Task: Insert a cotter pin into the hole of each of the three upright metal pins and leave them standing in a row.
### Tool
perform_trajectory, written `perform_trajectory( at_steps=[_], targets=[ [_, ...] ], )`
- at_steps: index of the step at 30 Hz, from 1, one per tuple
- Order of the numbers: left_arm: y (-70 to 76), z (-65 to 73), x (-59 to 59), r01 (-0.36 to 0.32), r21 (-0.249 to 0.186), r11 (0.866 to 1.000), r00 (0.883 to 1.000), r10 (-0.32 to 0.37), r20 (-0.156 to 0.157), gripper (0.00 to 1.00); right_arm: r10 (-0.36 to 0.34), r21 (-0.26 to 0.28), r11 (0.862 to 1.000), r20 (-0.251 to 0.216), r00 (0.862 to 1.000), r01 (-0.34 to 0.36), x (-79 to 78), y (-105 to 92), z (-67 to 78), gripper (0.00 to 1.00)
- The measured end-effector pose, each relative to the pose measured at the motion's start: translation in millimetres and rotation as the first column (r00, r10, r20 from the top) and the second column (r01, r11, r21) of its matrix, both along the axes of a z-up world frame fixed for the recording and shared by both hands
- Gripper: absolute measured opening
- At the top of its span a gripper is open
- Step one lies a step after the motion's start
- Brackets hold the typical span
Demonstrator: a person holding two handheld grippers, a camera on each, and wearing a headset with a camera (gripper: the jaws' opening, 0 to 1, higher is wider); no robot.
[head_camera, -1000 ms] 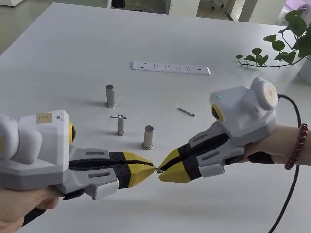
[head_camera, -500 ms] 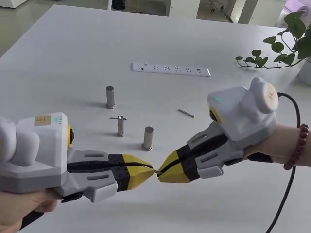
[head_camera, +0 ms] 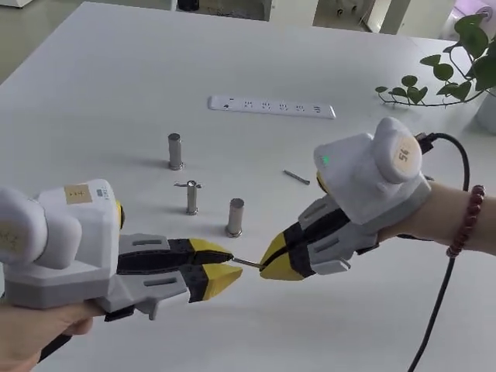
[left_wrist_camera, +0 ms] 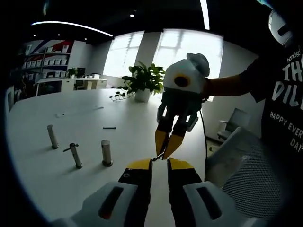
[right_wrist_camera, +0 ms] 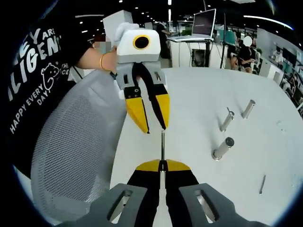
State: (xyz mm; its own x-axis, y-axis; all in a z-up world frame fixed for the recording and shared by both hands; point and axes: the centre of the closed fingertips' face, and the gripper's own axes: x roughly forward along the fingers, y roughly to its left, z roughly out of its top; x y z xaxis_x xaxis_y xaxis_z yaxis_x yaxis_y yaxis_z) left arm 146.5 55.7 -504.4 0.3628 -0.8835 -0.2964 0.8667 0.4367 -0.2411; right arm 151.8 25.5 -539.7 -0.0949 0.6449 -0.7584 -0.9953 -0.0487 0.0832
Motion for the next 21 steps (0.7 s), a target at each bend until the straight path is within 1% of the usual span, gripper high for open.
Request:
perform_trajectory(
  at_steps=[3,4,5,6,7,8,9,10,11,12,13,15,16,17,19,21],
  targets=[
    [2.6,-3.4,5.8,-0.037,0.014,0.999,0.999,0.037,0.009,0.15,-0.041,-0.028,0.999,0.007,0.999,0.041,10.2,-6.2,-2.8,0.0],
    [2.9,-5.2,7.4,-0.048,0.021,0.999,0.999,0.048,0.017,0.15,-0.056,-0.046,0.997,0.014,0.998,0.057,14.6,-9.5,-4.2,0.0],
    [3.9,-7.6,9.1,-0.06,0.034,0.998,0.998,0.059,0.02,0.15,-0.063,-0.056,0.996,0.02,0.998,0.064,17.2,-11.3,-5.1,0.0],
    [5.1,-11.2,11.5,-0.072,0.054,0.996,0.997,0.071,0.03,0.17,-0.075,-0.065,0.995,0.018,0.997,0.076,19.5,-13.0,-5.6,0.0],
    [6.0,-12.4,12.8,-0.082,0.06,0.995,0.996,0.08,0.033,0.18,-0.087,-0.07,0.994,0.011,0.996,0.087,20.8,-14.1,-6.0,0.0],
    [7.7,-15.7,15.6,-0.097,0.078,0.992,0.995,0.094,0.039,0.19,-0.096,-0.076,0.992,0.004,0.995,0.096,21.6,-15.0,-6.3,0.0],
    [7.5,-17.5,16.1,-0.101,0.083,0.991,0.995,0.099,0.032,0.2,-0.098,-0.082,0.992,0.002,0.995,0.098,22.4,-15.8,-6.8,0.0],
    [8.4,-19.2,18.9,-0.121,0.086,0.989,0.993,0.12,0.023,0.21,-0.105,-0.09,0.99,0.0,0.994,0.105,23.6,-16.9,-7.4,0.0],
    [8.5,-20.1,20.7,-0.127,0.093,0.988,0.992,0.125,0.03,0.21,-0.112,-0.101,0.989,-0.001,0.994,0.111,24.7,-18.1,-8.2,0.0],
    [9.8,-21.7,24.3,-0.148,0.103,0.984,0.989,0.145,0.039,0.22,-0.118,-0.115,0.986,0.003,0.993,0.117,26.5,-19.8,-9.3,0.0],
    [10.1,-22.5,25.5,-0.155,0.107,0.982,0.988,0.152,0.039,0.22,-0.12,-0.12,0.985,0.004,0.993,0.12,27.2,-20.4,-9.7,0.0],
    [10.6,-26.4,32.0,-0.186,0.124,0.975,0.983,0.182,0.038,0.25,-0.139,-0.15,0.979,0.009,0.99,0.138,32.2,-23.8,-11.9,0.0],
    [10.6,-27.6,34.2,-0.193,0.133,0.972,0.981,0.188,0.045,0.26,-0.144,-0.157,0.977,0.011,0.99,0.144,34.0,-24.4,-12.1,0.0],
    [12.0,-29.9,38.1,-0.21,0.149,0.966,0.977,0.205,0.051,0.27,-0.152,-0.165,0.974,0.011,0.988,0.152,36.5,-25.4,-12.4,0.0],
    [13.0,-35.2,43.3,-0.225,0.18,0.958,0.974,0.216,0.066,0.26,-0.171,-0.181,0.969,0.012,0.985,0.17,41.2,-27.1,-12.6,0.0],
    [12.4,-40.0,46.8,-0.234,0.194,0.953,0.972,0.224,0.069,0.26,-0.187,-0.197,0.963,0.007,0.982,0.184,44.7,-28.8,-13.4,0.0]
  ],
)
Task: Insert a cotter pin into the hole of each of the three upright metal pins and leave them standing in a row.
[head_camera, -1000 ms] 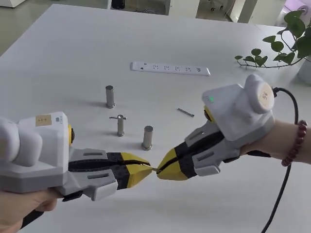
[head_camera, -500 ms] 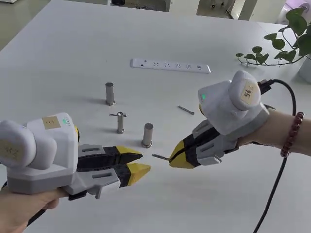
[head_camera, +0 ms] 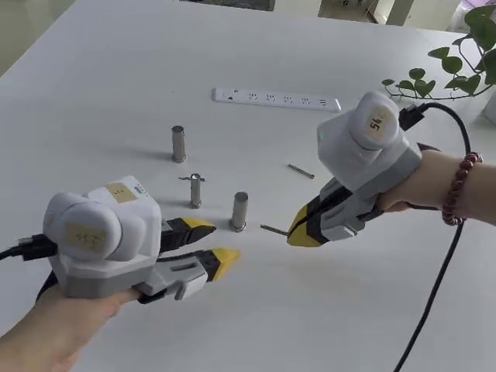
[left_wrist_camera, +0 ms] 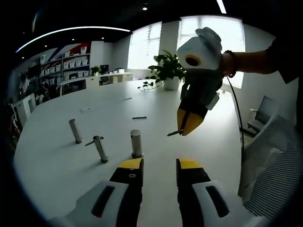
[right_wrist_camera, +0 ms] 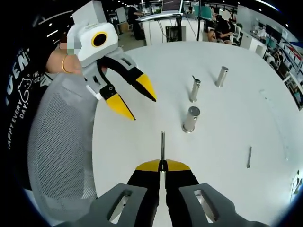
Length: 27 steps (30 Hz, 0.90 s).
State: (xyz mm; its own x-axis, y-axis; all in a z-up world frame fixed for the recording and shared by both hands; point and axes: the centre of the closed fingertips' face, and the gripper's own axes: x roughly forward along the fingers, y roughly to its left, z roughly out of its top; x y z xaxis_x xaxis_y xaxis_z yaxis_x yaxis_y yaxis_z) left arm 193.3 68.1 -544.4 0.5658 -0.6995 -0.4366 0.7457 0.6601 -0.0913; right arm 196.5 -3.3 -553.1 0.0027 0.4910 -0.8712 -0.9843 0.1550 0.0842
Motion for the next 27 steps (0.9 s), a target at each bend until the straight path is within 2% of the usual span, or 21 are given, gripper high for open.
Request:
perform_trajectory(
  at_steps=[4,9,14,27],
  targets=[
    [-0.3,-10.9,10.6,-0.037,0.021,0.999,0.999,0.038,-0.011,0.26,-0.016,-0.05,0.999,0.009,1.0,0.016,14.5,-6.9,-4.6,0.0],
    [1.2,-18.2,24.1,-0.074,0.038,0.997,0.997,0.075,-0.012,0.24,-0.023,-0.075,0.997,0.018,1.0,0.024,23.1,-6.9,-6.7,0.0],
    [1.0,-21.1,36.3,-0.103,0.036,0.994,0.995,0.103,-0.005,0.23,-0.002,-0.109,0.994,0.042,0.999,0.006,30.0,-7.6,-9.5,0.0],
    [-5.6,-26.4,57.4,-0.139,0.013,0.99,0.99,0.139,-0.009,0.2,0.01,-0.133,0.991,0.059,0.998,-0.002,44.2,-0.9,-9.7,0.0]
  ],
)
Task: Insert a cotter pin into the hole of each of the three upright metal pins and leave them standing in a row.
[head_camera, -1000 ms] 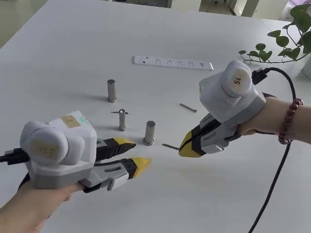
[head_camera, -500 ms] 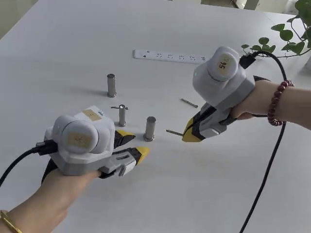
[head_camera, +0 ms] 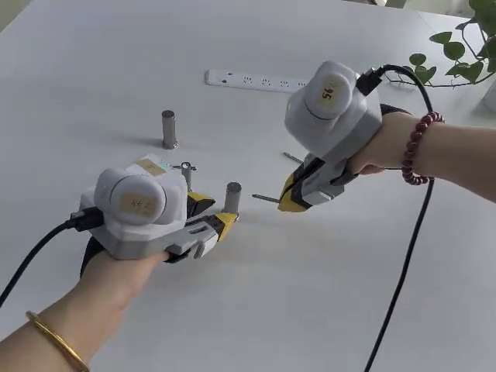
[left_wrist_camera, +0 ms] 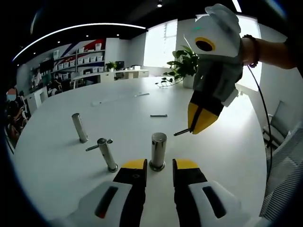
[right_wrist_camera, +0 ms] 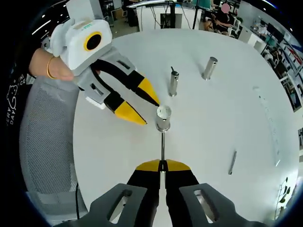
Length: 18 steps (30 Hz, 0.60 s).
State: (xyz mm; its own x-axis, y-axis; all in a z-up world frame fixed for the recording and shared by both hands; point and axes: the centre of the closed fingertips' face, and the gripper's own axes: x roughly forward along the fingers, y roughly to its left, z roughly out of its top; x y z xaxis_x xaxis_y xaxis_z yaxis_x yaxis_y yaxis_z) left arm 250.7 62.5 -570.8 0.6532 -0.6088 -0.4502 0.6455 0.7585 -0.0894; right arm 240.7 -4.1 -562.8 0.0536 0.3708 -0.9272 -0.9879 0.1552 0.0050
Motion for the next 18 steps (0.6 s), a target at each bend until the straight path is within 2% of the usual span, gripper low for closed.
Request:
perform_trajectory(
  at_steps=[4,8,14,18],
  targets=[
    [-3.9,-3.5,6.7,-0.004,-0.01,1.0,1.0,0.004,-0.004,0.19,0.011,-0.005,1.0,0.0,1.0,-0.011,3.7,2.5,-1.0,0.0],
    [-7.6,-5.9,11.9,-0.007,0.001,1.0,1.0,0.007,0.009,0.16,0.008,-0.002,1.0,0.006,1.0,-0.008,5.5,4.8,-2.0,0.0],
    [-9.1,-7.9,14.0,0.003,0.007,1.0,1.0,-0.003,0.016,0.15,0.01,0.008,1.0,0.01,1.0,-0.011,6.3,9.9,-1.3,0.0],
    [-10.6,-10.8,13.2,0.02,0.013,1.0,1.0,-0.02,0.011,0.13,0.02,0.007,1.0,0.007,1.0,-0.021,6.5,12.1,-2.7,0.0]
  ],
)
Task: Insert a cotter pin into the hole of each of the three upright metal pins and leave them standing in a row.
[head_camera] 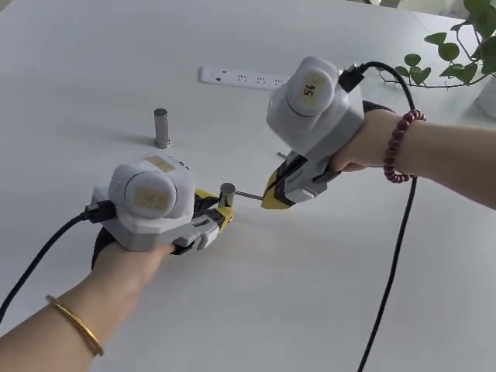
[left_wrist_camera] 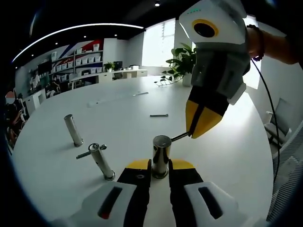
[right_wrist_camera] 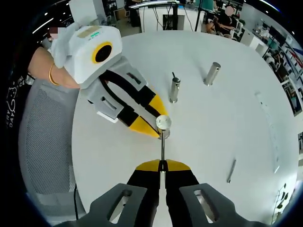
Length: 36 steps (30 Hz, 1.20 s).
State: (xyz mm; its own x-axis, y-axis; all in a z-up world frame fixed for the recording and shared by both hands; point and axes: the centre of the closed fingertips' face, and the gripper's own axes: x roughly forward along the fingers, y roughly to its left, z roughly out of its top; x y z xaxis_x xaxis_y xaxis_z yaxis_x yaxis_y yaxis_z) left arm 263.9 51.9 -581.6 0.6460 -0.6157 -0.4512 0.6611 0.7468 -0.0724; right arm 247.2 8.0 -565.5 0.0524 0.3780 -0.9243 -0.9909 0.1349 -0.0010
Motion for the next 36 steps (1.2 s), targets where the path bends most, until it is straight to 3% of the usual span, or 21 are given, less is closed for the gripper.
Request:
perform_trajectory(
  at_steps=[10,24,36],
  targets=[
    [-3.0,0.1,0.8,0.009,0.0,1.0,1.0,-0.009,0.01,0.11,0.014,0.005,1.0,0.015,1.0,-0.014,1.0,7.4,0.1,0.0],
    [-3.2,-0.6,1.5,0.017,-0.005,1.0,1.0,-0.017,0.01,0.11,0.145,-0.033,0.989,0.1,0.984,-0.142,4.5,18.8,6.3,0.0],
    [-3.1,-2.7,2.4,0.0,-0.013,1.0,1.0,0.001,0.001,0.11,0.18,0.015,0.983,0.123,0.976,-0.184,6.8,31.6,5.3,0.0]
  ],
)
